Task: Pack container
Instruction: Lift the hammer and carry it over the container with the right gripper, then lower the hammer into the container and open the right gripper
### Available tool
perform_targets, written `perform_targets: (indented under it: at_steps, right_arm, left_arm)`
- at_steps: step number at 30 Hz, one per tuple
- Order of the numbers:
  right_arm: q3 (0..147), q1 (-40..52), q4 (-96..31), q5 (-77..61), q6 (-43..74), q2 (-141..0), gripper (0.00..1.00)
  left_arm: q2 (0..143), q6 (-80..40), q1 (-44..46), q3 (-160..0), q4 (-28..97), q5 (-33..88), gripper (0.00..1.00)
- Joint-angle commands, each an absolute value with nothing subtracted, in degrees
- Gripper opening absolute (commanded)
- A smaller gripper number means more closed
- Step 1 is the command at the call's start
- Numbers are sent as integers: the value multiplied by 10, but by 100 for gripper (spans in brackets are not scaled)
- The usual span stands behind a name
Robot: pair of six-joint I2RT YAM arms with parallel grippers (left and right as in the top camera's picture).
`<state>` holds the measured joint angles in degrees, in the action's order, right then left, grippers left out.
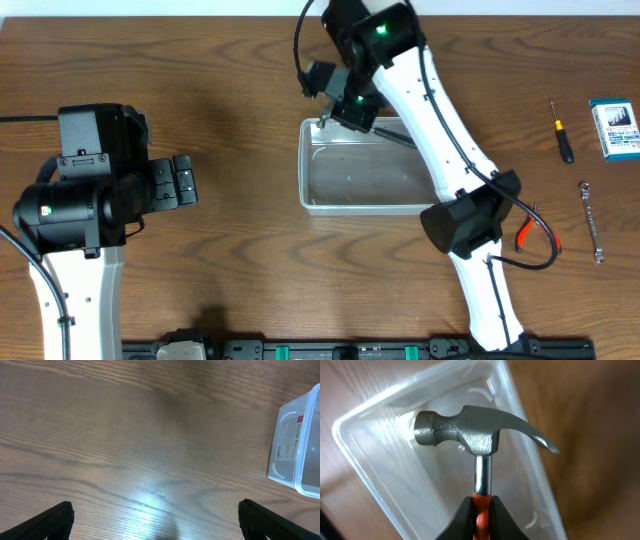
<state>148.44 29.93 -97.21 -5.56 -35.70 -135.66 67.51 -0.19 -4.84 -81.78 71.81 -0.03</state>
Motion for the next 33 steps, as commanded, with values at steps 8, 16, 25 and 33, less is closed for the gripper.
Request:
perform_targets:
  at_steps: [8,16,25,33]
  right_arm:
    - [1413,301,-973,-67,-374,-1353,9]
    - [1379,301,-967,-84,-384,-1353,10]
    - [1324,300,-920,-84,-389,-1353,11]
    - [1297,300,-878,-84,-389,-1353,14]
  left_arm:
    - [678,-7,-51,-820,720,-5,98]
    - [678,-7,-51,-820,720,-5,98]
    - [678,-7,-51,-820,720,-5,98]
    - [678,-7,-51,-820,720,-5,98]
